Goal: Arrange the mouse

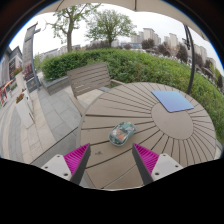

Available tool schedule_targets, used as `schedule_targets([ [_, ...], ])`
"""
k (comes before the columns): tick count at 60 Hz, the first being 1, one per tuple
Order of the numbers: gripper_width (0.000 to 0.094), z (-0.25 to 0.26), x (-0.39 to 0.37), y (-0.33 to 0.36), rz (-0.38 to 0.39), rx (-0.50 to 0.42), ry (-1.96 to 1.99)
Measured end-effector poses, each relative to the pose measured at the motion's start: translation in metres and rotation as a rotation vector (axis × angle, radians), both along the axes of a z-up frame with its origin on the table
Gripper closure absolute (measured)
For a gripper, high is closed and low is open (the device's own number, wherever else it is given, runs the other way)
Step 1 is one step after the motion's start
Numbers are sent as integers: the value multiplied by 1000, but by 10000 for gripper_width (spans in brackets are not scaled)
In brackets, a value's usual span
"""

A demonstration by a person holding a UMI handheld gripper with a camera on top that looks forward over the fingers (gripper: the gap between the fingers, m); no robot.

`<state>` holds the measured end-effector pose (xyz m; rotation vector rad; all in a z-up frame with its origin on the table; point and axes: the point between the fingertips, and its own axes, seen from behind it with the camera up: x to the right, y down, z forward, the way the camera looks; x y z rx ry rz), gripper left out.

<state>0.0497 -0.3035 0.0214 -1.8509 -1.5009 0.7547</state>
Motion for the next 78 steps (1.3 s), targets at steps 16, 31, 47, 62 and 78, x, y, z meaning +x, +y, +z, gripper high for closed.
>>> schedule_targets([
  [16,84,-36,-56,23,-65,4,21],
  [31,91,-34,-85,23,-11,34,31],
  [47,157,-37,-102,27,2,45,30],
  [62,564,-30,-96,30,110,15,-35],
  [78,564,111,-101,140,117,51,109],
])
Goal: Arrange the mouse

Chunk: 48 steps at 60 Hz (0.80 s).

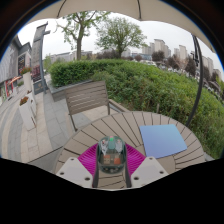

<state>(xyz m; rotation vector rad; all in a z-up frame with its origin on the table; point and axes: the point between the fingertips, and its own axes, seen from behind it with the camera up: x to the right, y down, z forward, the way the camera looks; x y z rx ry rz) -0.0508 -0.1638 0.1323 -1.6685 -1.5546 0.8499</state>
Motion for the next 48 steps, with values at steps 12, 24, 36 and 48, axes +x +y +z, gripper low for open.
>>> schedule_targets([
  [12,565,20,-53,167,-79,71,36],
  [24,557,-70,-102,264,-99,34,-57],
  [36,497,-143,-123,286,-55,9,-107],
  [48,115,-131,-108,283,-92,-36,-149],
])
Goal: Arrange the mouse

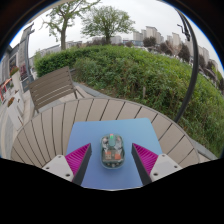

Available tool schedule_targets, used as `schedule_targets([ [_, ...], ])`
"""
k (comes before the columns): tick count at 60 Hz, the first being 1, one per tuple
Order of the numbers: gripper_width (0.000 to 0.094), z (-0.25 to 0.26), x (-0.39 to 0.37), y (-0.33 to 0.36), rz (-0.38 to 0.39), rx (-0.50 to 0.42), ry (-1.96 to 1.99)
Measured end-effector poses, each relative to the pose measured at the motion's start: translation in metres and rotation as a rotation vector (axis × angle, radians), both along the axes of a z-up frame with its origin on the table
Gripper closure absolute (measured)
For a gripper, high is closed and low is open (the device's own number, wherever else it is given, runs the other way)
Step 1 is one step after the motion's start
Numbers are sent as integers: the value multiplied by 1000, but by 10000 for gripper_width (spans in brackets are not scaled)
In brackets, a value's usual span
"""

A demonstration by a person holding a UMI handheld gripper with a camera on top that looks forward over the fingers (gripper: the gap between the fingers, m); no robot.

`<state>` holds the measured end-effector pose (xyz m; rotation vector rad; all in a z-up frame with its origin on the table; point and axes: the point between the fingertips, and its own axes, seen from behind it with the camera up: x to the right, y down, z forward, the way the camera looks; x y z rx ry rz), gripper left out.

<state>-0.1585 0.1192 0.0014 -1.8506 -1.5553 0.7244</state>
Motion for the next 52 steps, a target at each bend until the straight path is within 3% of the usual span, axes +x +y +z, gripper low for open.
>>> schedule_targets([
  [8,86,41,55,-12,-28,-25,-51],
  [19,87,120,174,-53,1,-51,-100],
  [28,85,165,248,-74,27,-12,-97],
  [35,85,187,275,-86,36,22,-80],
  [42,90,203,281,-101,41,-8,-8],
  [48,88,199,293,-101,-9,23,-24],
  [52,88,198,298,-116,-13,-18,-26],
])
